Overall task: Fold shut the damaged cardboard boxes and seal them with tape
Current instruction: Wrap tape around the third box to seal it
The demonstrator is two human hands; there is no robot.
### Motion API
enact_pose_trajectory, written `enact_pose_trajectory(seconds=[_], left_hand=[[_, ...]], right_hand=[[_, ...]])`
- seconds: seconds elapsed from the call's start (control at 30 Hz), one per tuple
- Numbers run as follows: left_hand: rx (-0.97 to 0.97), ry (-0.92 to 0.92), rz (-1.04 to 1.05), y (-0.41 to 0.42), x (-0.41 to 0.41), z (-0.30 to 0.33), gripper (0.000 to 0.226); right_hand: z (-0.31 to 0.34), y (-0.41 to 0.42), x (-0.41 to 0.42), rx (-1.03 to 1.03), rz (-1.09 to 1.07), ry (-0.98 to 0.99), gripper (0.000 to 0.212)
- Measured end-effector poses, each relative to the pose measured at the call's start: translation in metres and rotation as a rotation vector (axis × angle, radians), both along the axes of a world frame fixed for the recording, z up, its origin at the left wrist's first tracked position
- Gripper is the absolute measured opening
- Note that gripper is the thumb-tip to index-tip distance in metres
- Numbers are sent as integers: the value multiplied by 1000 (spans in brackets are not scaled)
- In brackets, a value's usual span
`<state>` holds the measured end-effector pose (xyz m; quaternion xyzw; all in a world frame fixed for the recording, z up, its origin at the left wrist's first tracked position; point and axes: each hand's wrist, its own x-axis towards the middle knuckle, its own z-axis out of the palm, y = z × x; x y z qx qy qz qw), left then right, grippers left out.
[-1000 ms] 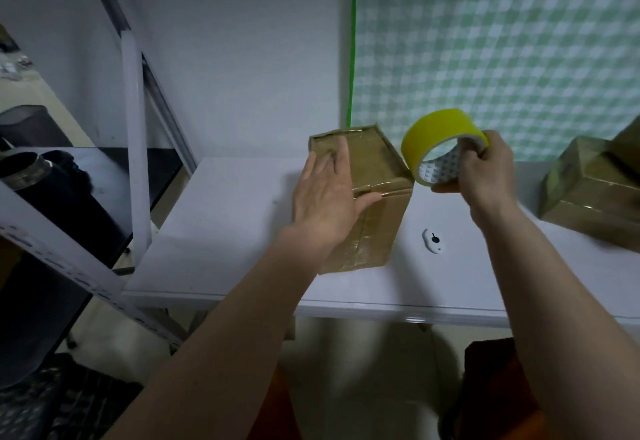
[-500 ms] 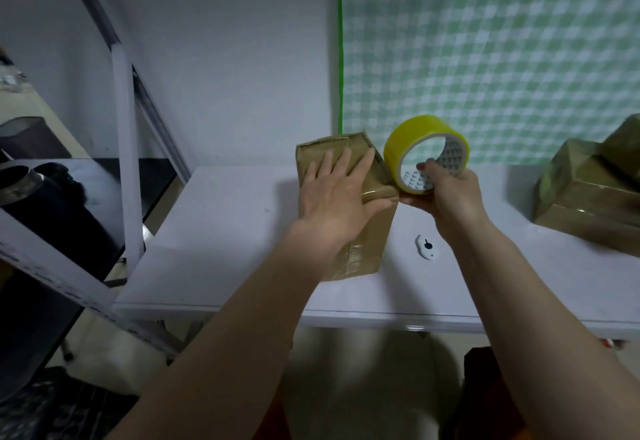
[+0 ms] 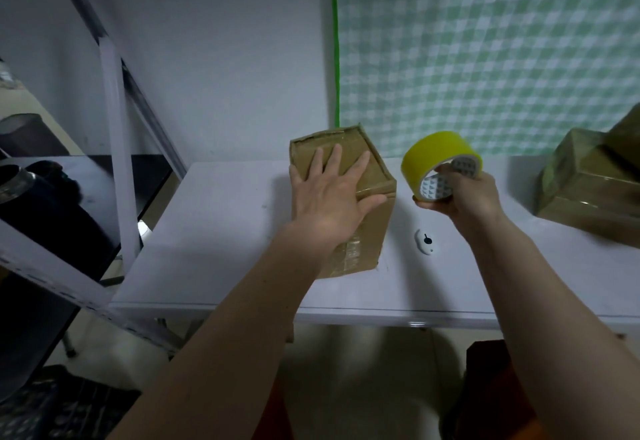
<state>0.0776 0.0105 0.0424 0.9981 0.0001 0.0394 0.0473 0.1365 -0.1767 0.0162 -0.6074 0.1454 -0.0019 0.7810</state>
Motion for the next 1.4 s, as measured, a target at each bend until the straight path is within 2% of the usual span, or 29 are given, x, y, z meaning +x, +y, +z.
enact_pose_trajectory(seconds=[0.27, 0.4, 0.47, 0.53, 0.6, 0.77, 0.93, 1.0, 1.1, 1.23, 1.4], left_hand=[[-88, -94, 26, 12, -7, -3, 70], [-180, -160, 85, 26, -17, -4, 67], [-203, -198, 128, 32, -21, -4, 64], [-215, -237, 157, 36, -24, -4, 60], [-285, -279, 169, 38, -26, -8, 58], [-668, -536, 60, 31, -32, -37, 60], [-885, -551, -9, 36, -54, -80, 54], [-973, -589, -2, 46, -64, -89, 61], [-992, -603, 55, 60, -72, -91, 78], [-979, -368, 233, 78, -73, -95, 99], [-939, -323, 197, 87, -73, -98, 102]], right_hand=[[-28, 20, -10, 112, 115, 75, 3], [-39, 46, -22, 130, 246, 83, 19], [-38, 60, -31, 152, 335, 54, 17], [-31, 71, -35, 154, 319, 14, 13], [-17, 75, -36, 101, 233, -55, 10], [27, 70, -38, -244, 142, -279, 15], [19, 74, -54, -436, 149, -316, 16], [10, 83, -63, -465, 169, -324, 13], [0, 104, -76, -554, 240, -374, 14], [-15, 133, -89, -717, 412, -399, 32], [-18, 144, -82, -832, 400, -400, 13]])
